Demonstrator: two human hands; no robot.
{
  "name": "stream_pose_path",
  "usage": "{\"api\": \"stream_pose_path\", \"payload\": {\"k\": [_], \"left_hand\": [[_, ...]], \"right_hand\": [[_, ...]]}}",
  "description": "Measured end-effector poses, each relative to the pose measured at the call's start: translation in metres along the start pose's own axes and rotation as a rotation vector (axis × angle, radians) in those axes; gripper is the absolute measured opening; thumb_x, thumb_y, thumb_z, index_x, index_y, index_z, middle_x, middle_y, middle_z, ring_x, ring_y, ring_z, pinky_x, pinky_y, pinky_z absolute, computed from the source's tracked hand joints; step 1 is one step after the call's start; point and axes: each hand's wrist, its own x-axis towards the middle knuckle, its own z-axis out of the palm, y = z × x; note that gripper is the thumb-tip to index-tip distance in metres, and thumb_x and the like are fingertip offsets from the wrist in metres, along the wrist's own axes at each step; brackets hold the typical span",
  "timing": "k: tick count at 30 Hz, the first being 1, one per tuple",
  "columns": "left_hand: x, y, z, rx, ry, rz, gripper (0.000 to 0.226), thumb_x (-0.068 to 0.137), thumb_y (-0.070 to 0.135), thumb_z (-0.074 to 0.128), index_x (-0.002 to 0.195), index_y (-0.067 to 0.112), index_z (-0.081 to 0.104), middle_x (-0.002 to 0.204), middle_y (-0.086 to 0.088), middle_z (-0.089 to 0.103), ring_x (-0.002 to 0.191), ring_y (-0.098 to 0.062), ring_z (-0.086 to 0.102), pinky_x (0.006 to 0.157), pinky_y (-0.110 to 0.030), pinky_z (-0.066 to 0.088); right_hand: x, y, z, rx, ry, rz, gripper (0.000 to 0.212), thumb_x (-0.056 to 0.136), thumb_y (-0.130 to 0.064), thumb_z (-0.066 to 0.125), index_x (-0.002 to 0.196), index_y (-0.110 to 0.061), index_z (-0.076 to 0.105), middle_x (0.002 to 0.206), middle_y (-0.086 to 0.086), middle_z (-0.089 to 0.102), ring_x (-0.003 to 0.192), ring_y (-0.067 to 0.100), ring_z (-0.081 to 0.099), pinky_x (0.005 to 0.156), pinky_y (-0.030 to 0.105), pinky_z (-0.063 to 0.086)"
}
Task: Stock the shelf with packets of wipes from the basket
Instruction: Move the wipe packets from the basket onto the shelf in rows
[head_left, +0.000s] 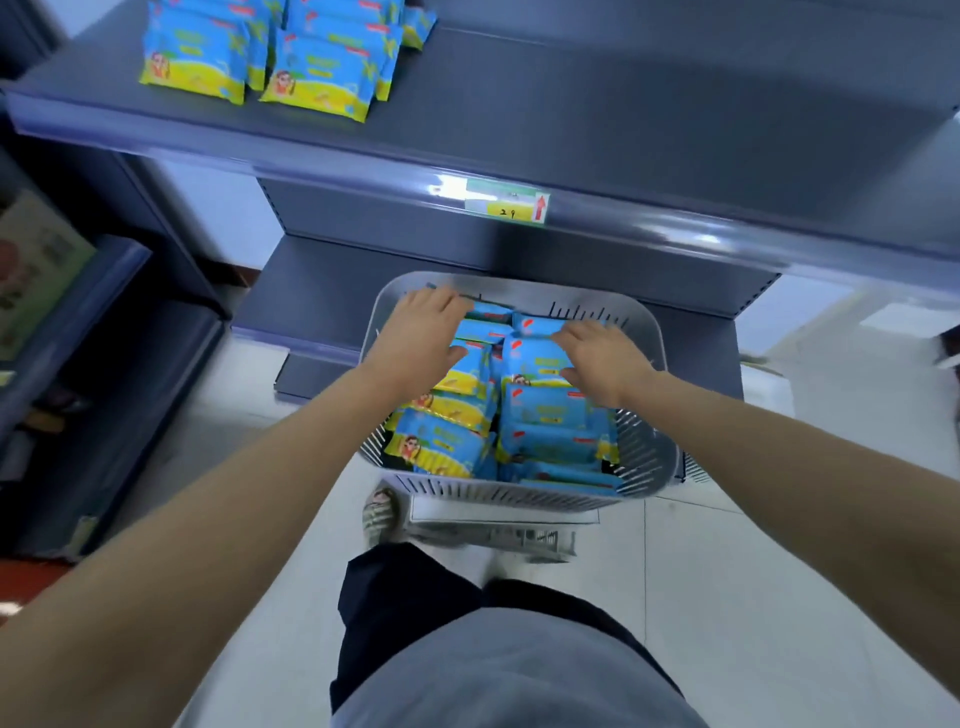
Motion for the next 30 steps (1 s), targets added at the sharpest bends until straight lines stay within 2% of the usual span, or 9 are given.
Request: {"api": "stream_pose_path", "payload": {"k": [4, 8, 14, 16, 18, 20, 23, 26, 30], "left_hand": [[-0.010, -0.015, 0.020, 0.016, -0.032, -0.068, 0.051, 0.087, 0.028, 0.060, 0.132, 0.012, 0.042, 0.131, -0.009, 0.046, 0.120, -0.030, 0.042, 0.101, -0.036, 0.025], [-0.008, -0.023, 0.031, 0.014, -0.045, -0.097, 0.050, 0.086, 0.025, 0.061, 0.131, 0.011, 0.044, 0.128, -0.010, 0.048, 0.118, -0.030, 0.043, 0.099, -0.034, 0.025], [0.019, -0.030, 0.042, 0.093, -0.092, -0.109, 0.045, 0.087, 0.023, 0.059, 0.128, 0.010, 0.045, 0.129, -0.011, 0.047, 0.117, -0.031, 0.044, 0.095, -0.036, 0.028], [0.033, -0.032, 0.044, 0.136, -0.107, -0.105, 0.043, 0.086, 0.021, 0.058, 0.125, 0.010, 0.046, 0.126, -0.011, 0.048, 0.115, -0.032, 0.045, 0.094, -0.037, 0.030], [0.046, -0.033, 0.047, 0.180, -0.138, -0.103, 0.043, 0.086, 0.019, 0.058, 0.126, 0.010, 0.045, 0.125, -0.012, 0.049, 0.116, -0.032, 0.045, 0.095, -0.037, 0.030], [0.056, -0.034, 0.051, 0.214, -0.191, -0.105, 0.043, 0.085, 0.019, 0.059, 0.126, 0.011, 0.047, 0.125, -0.012, 0.051, 0.117, -0.031, 0.046, 0.096, -0.038, 0.032], [0.064, -0.032, 0.061, 0.190, -0.270, -0.078, 0.045, 0.084, 0.033, 0.062, 0.124, 0.013, 0.054, 0.125, -0.011, 0.056, 0.117, -0.030, 0.049, 0.097, -0.037, 0.035], [0.062, -0.030, 0.069, 0.210, -0.369, -0.031, 0.057, 0.080, 0.046, 0.064, 0.126, 0.014, 0.052, 0.128, -0.011, 0.053, 0.119, -0.031, 0.047, 0.097, -0.038, 0.036], [0.057, -0.033, 0.067, 0.318, -0.427, 0.010, 0.045, 0.083, 0.031, 0.065, 0.121, 0.011, 0.053, 0.124, -0.010, 0.053, 0.116, -0.031, 0.050, 0.092, -0.039, 0.041]], "right_hand": [[0.014, 0.000, 0.017, 0.000, -0.117, 0.035, 0.058, 0.095, -0.030, 0.050, 0.143, -0.008, 0.026, 0.148, 0.013, 0.029, 0.136, 0.033, 0.028, 0.108, 0.045, 0.027], [0.025, 0.001, 0.028, 0.044, -0.167, 0.093, 0.064, 0.093, -0.030, 0.052, 0.145, -0.010, 0.020, 0.150, 0.012, 0.025, 0.137, 0.034, 0.025, 0.109, 0.048, 0.025], [0.036, -0.002, 0.028, 0.035, -0.155, 0.185, 0.045, 0.086, -0.009, 0.052, 0.129, -0.006, 0.042, 0.132, 0.018, 0.037, 0.127, 0.038, 0.033, 0.103, 0.049, 0.030], [0.033, -0.001, 0.019, 0.046, -0.140, 0.151, 0.035, 0.085, -0.007, 0.051, 0.120, -0.008, 0.046, 0.123, 0.016, 0.046, 0.117, 0.036, 0.042, 0.097, 0.046, 0.035], [0.030, 0.000, 0.006, 0.067, -0.095, 0.116, 0.027, 0.085, -0.005, 0.050, 0.111, -0.009, 0.046, 0.110, 0.015, 0.057, 0.100, 0.033, 0.054, 0.080, 0.040, 0.041], [0.026, 0.001, -0.011, 0.101, -0.054, 0.101, 0.026, 0.086, -0.005, 0.048, 0.111, -0.008, 0.044, 0.104, 0.016, 0.062, 0.090, 0.034, 0.059, 0.065, 0.034, 0.037], [0.020, 0.004, -0.035, 0.104, 0.026, 0.109, 0.030, 0.085, -0.008, 0.050, 0.115, -0.011, 0.045, 0.106, 0.016, 0.063, 0.093, 0.036, 0.060, 0.063, 0.033, 0.037], [0.016, 0.008, -0.054, 0.097, 0.071, 0.124, 0.032, 0.085, -0.009, 0.051, 0.116, -0.011, 0.044, 0.102, 0.015, 0.064, 0.088, 0.036, 0.060, 0.061, 0.033, 0.037], [0.016, 0.012, -0.067, 0.082, 0.097, 0.135, 0.031, 0.085, -0.008, 0.051, 0.114, -0.010, 0.043, 0.098, 0.015, 0.063, 0.083, 0.035, 0.059, 0.059, 0.032, 0.034]]}}
